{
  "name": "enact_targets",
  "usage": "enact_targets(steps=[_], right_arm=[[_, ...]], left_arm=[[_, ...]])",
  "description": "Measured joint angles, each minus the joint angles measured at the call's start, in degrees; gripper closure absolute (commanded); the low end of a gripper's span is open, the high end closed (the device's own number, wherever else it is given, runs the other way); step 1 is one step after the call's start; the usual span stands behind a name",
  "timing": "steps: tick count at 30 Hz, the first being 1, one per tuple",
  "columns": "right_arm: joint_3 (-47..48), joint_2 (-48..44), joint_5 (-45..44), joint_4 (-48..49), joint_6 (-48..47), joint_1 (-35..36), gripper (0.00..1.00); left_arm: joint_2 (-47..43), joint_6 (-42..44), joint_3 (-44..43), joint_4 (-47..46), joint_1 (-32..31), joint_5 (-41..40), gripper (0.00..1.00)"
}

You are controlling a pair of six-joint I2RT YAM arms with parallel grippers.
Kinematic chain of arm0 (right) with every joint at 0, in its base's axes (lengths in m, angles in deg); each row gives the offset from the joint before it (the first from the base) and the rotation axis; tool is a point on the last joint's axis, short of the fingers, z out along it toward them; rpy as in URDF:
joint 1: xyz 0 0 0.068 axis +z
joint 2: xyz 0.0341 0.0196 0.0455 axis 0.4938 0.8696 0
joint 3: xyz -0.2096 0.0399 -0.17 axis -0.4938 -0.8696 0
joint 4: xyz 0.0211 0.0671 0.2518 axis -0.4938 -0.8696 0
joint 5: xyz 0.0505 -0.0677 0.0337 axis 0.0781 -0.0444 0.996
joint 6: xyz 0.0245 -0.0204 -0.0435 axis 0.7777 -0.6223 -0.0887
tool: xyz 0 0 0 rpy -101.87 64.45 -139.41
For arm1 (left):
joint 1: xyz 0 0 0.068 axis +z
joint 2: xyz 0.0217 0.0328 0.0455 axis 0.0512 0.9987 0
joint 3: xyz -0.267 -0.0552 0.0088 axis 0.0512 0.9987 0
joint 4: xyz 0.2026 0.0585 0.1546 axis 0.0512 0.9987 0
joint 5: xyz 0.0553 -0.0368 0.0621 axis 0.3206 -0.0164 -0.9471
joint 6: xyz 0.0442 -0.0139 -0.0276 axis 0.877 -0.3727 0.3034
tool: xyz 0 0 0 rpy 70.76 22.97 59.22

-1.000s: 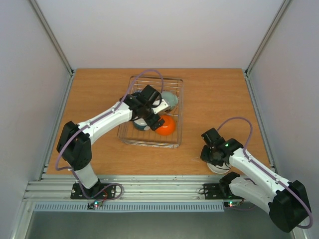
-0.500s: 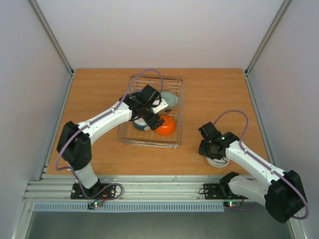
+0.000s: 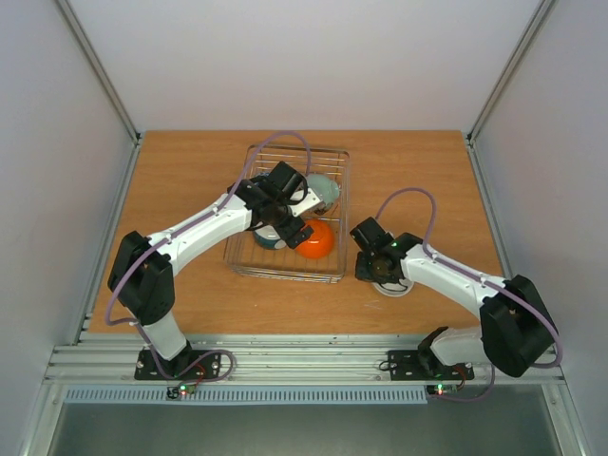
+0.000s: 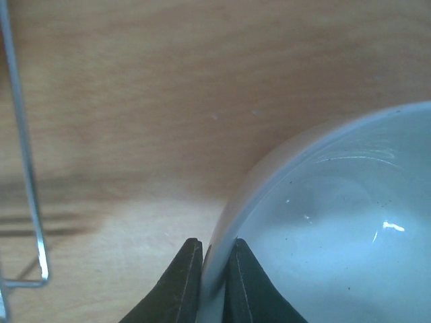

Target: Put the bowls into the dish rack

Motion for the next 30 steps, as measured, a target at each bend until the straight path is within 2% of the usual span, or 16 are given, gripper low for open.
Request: enact_targets(steps=[7, 9, 15, 21, 26, 30], right_arm=[[1.7, 2.5, 1.3, 5.5, -2.9, 0.4, 0.65], [1.7, 1.3, 1.3, 5.9, -3.9, 0.5, 0.62], [3.4, -6.6, -0.2, 4.8, -6.7, 0.6, 0.56], [6.5, -15.5, -6.4, -1.9, -7.3, -1.5, 0.56], [2.4, -18.7, -7.8, -6.3, -7.2, -8.4, 0.57], [-0.7, -18.9, -7.5, -8.6, -6.5, -9.6, 0.57]], left_arm=[[0.0, 0.0, 0.0, 0.0, 0.2, 0.0, 0.01], [0.0, 0.0, 0.0, 0.0, 0.2, 0.0, 0.01], [0.0, 0.0, 0.0, 0.0, 0.3, 0.0, 0.01], [0.0, 0.0, 0.0, 0.0, 0.3, 0.0, 0.01], [0.0, -0.3, 0.0, 0.0, 0.5, 0.3, 0.01], [0.0, -0.4, 0.0, 0.0, 0.5, 0.5, 0.01]])
